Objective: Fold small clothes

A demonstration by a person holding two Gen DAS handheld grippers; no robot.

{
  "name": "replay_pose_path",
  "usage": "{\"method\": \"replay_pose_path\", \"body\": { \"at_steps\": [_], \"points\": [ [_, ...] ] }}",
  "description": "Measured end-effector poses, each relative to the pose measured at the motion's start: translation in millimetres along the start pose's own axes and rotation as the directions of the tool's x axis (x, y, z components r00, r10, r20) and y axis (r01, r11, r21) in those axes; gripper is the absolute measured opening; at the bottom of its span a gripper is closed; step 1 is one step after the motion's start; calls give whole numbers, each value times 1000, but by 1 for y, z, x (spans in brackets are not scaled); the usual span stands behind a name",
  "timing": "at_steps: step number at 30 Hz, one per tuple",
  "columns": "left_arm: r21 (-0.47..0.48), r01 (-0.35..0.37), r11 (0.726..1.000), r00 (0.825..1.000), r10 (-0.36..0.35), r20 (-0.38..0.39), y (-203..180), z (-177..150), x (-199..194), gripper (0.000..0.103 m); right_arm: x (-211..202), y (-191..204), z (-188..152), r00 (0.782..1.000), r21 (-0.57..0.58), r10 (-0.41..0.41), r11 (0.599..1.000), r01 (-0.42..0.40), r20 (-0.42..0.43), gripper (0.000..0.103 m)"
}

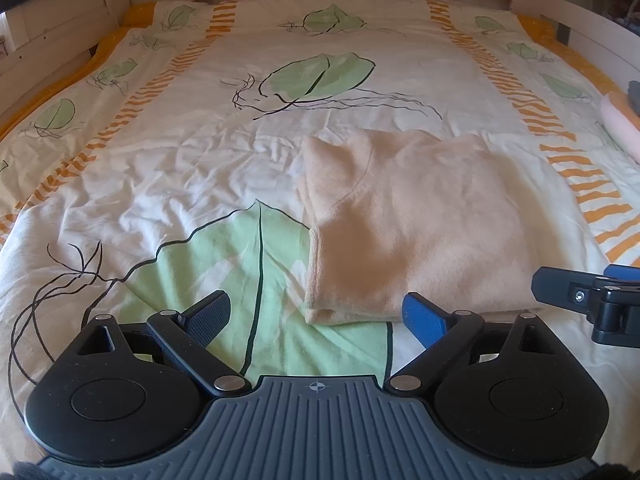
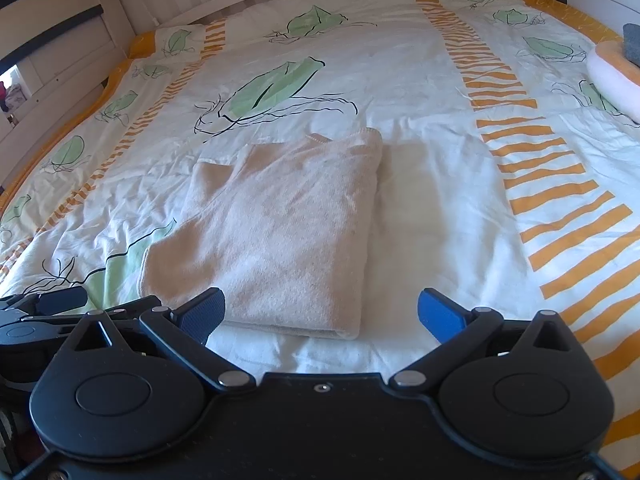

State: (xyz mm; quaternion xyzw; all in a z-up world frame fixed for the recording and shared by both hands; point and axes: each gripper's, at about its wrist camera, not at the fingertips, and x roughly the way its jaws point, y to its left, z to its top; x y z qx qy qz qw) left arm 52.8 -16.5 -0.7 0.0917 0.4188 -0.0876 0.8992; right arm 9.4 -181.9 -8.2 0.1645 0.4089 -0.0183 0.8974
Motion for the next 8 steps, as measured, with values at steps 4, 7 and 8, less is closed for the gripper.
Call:
{"method": "replay_pose_path", "body": {
  "at_steps": [4,7,8],
  "points": [
    [0,5,1000,1000,-5,-3,0,0,1,94,1,0,0,1000,2,2,1000,-2,-3,102],
    [3,6,1000,1000,-6,-3,0,0,1,94,2,0,0,1000,6,5,1000,-5,-6,102],
    [5,9,1000,1000,-9,-3,-1,0,1,94,2,0,0,1000,8,6,1000,-6,-7,102]
  ]
}}
